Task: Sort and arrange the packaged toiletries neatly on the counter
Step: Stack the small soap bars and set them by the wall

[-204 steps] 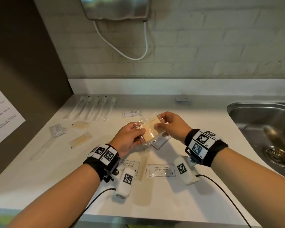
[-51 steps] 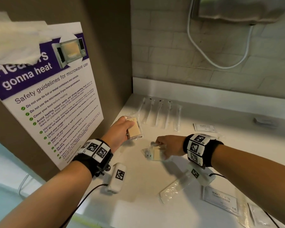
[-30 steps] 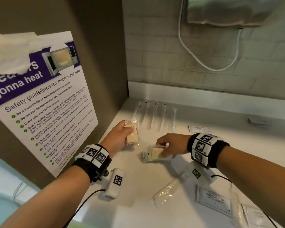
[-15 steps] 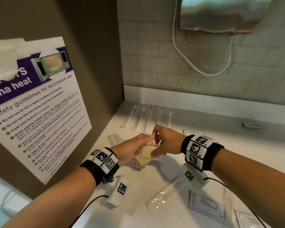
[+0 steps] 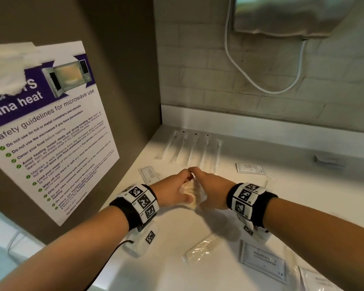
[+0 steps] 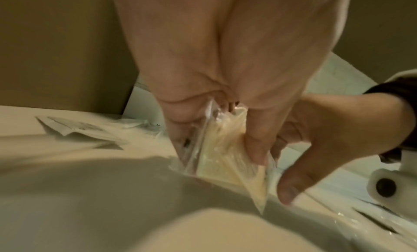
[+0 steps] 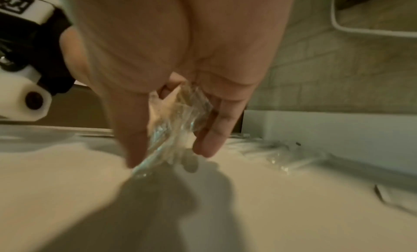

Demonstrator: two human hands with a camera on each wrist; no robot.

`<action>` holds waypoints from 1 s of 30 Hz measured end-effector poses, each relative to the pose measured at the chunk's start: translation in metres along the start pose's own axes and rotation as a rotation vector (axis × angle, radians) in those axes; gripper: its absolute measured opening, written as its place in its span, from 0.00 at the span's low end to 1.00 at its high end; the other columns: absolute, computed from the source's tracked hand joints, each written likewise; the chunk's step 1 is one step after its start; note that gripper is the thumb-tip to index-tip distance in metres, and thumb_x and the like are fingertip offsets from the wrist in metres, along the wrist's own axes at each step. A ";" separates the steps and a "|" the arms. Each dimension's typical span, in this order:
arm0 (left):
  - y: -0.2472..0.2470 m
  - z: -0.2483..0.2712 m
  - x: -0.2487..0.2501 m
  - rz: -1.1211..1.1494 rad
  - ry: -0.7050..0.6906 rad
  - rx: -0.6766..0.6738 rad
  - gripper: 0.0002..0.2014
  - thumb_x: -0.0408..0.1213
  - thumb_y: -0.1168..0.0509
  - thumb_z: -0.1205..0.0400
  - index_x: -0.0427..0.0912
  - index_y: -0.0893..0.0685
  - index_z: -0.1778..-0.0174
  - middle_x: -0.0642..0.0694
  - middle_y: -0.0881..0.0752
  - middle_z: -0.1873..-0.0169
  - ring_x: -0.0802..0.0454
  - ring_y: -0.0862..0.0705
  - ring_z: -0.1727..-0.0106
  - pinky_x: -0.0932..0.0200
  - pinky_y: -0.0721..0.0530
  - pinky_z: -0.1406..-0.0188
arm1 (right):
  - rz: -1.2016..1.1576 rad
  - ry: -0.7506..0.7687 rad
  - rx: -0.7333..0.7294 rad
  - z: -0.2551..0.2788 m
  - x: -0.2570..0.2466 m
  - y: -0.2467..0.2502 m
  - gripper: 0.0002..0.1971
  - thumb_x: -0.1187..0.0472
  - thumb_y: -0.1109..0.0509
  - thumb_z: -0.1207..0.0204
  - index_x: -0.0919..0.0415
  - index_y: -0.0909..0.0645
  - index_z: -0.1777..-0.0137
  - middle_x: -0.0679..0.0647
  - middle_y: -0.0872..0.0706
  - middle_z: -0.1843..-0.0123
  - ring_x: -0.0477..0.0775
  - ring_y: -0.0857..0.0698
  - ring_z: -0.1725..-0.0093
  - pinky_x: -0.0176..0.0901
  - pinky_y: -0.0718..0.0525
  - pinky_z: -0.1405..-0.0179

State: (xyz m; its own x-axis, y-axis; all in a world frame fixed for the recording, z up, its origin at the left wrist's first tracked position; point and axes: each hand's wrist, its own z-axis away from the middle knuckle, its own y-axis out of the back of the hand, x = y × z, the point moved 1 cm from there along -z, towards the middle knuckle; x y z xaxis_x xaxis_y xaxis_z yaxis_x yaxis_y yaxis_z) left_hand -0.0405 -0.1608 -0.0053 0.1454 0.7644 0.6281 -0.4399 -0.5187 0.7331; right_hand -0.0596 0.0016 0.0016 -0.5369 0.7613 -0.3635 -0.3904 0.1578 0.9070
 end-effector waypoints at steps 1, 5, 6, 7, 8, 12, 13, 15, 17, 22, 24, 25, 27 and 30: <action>-0.001 0.000 -0.001 -0.011 -0.004 0.008 0.30 0.39 0.29 0.20 0.43 0.35 0.25 0.45 0.17 0.38 0.48 0.16 0.42 0.53 0.18 0.42 | -0.015 -0.009 0.006 -0.001 0.000 -0.002 0.43 0.57 0.20 0.36 0.54 0.43 0.26 0.55 0.17 0.41 0.55 0.15 0.48 0.48 0.13 0.48; -0.011 0.006 -0.013 -0.097 -0.011 -0.002 0.25 0.39 0.31 0.18 0.45 0.35 0.29 0.46 0.19 0.42 0.49 0.18 0.47 0.59 0.24 0.54 | 0.071 -0.033 0.024 0.000 0.000 -0.009 0.19 0.56 0.29 0.29 0.55 0.28 0.40 0.52 0.14 0.54 0.56 0.15 0.57 0.47 0.14 0.57; -0.013 0.008 -0.014 -0.119 -0.017 -0.008 0.24 0.39 0.32 0.17 0.45 0.35 0.29 0.46 0.20 0.41 0.49 0.19 0.46 0.59 0.26 0.54 | 0.112 -0.021 0.016 0.001 0.000 -0.010 0.16 0.54 0.30 0.28 0.55 0.26 0.42 0.51 0.15 0.55 0.55 0.15 0.58 0.47 0.15 0.58; -0.014 0.010 -0.016 -0.140 -0.021 -0.010 0.24 0.39 0.32 0.17 0.43 0.35 0.28 0.46 0.22 0.39 0.49 0.21 0.43 0.59 0.26 0.51 | 0.151 -0.003 0.011 0.001 -0.001 -0.010 0.15 0.52 0.30 0.27 0.55 0.26 0.43 0.51 0.15 0.57 0.54 0.16 0.59 0.47 0.15 0.59; -0.014 0.011 -0.017 -0.161 -0.026 -0.009 0.24 0.39 0.33 0.17 0.43 0.35 0.28 0.45 0.24 0.36 0.48 0.23 0.40 0.58 0.27 0.47 | 0.179 0.014 0.012 0.001 -0.001 -0.010 0.15 0.50 0.31 0.26 0.55 0.26 0.44 0.50 0.17 0.58 0.53 0.17 0.60 0.48 0.16 0.59; -0.014 0.016 -0.025 -0.312 0.054 -0.031 0.27 0.52 0.36 0.17 0.44 0.36 0.26 0.44 0.32 0.34 0.44 0.28 0.35 0.48 0.26 0.38 | 0.185 0.037 0.010 0.000 -0.001 -0.014 0.12 0.50 0.32 0.27 0.54 0.26 0.48 0.50 0.17 0.61 0.53 0.19 0.63 0.48 0.16 0.60; -0.014 0.017 -0.027 -0.324 0.082 -0.045 0.29 0.55 0.37 0.17 0.45 0.37 0.26 0.44 0.32 0.35 0.44 0.26 0.38 0.49 0.25 0.40 | 0.173 0.029 0.002 0.000 0.000 -0.015 0.11 0.50 0.33 0.28 0.54 0.25 0.49 0.51 0.16 0.61 0.54 0.18 0.63 0.49 0.15 0.61; -0.013 0.020 -0.029 -0.300 0.109 -0.059 0.30 0.57 0.36 0.18 0.44 0.37 0.28 0.45 0.33 0.38 0.46 0.22 0.47 0.51 0.22 0.46 | 0.132 0.008 -0.024 -0.001 -0.001 -0.017 0.11 0.51 0.33 0.28 0.54 0.24 0.50 0.53 0.14 0.60 0.55 0.17 0.61 0.49 0.15 0.60; -0.014 0.020 -0.029 -0.257 0.108 -0.048 0.29 0.53 0.33 0.19 0.44 0.36 0.30 0.46 0.33 0.39 0.48 0.21 0.48 0.50 0.20 0.45 | 0.100 0.002 -0.057 -0.002 -0.006 -0.017 0.11 0.54 0.33 0.27 0.57 0.23 0.48 0.54 0.13 0.57 0.56 0.15 0.58 0.49 0.15 0.56; -0.020 0.015 -0.026 -0.187 0.074 0.045 0.27 0.48 0.25 0.25 0.47 0.29 0.36 0.48 0.30 0.43 0.49 0.18 0.50 0.51 0.17 0.47 | 0.058 -0.024 -0.072 -0.007 -0.017 -0.023 0.14 0.58 0.29 0.30 0.58 0.22 0.45 0.53 0.15 0.57 0.55 0.17 0.57 0.44 0.18 0.59; -0.020 0.013 -0.027 -0.174 0.078 0.069 0.28 0.49 0.22 0.28 0.47 0.27 0.37 0.48 0.28 0.45 0.48 0.18 0.51 0.51 0.17 0.49 | 0.063 -0.041 -0.091 -0.009 -0.018 -0.023 0.17 0.53 0.26 0.31 0.58 0.21 0.44 0.53 0.15 0.55 0.55 0.17 0.57 0.43 0.20 0.59; -0.020 0.013 -0.027 -0.164 0.079 0.081 0.29 0.50 0.21 0.30 0.48 0.27 0.38 0.49 0.27 0.46 0.48 0.18 0.51 0.51 0.17 0.50 | 0.071 -0.040 -0.095 -0.009 -0.018 -0.023 0.18 0.52 0.25 0.31 0.59 0.21 0.45 0.54 0.15 0.54 0.55 0.17 0.57 0.43 0.20 0.58; -0.018 0.015 -0.029 -0.178 0.077 0.098 0.29 0.52 0.21 0.32 0.49 0.26 0.41 0.49 0.24 0.47 0.49 0.18 0.51 0.52 0.18 0.51 | 0.083 -0.031 -0.075 -0.010 -0.016 -0.022 0.14 0.52 0.26 0.29 0.59 0.20 0.49 0.54 0.16 0.56 0.55 0.18 0.57 0.43 0.22 0.58; -0.010 0.019 -0.030 -0.223 0.071 0.084 0.27 0.52 0.22 0.31 0.48 0.23 0.41 0.49 0.18 0.48 0.48 0.17 0.49 0.52 0.18 0.50 | 0.084 -0.031 -0.060 -0.008 -0.013 -0.021 0.13 0.51 0.28 0.27 0.60 0.20 0.50 0.55 0.16 0.54 0.56 0.17 0.54 0.43 0.20 0.56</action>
State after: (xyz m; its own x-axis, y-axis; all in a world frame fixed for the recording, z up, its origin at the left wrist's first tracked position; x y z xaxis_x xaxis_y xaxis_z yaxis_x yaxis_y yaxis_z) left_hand -0.0232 -0.1858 -0.0268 0.1666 0.8869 0.4308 -0.3285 -0.3621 0.8724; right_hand -0.0507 -0.0168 -0.0145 -0.5471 0.7893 -0.2789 -0.3894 0.0550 0.9194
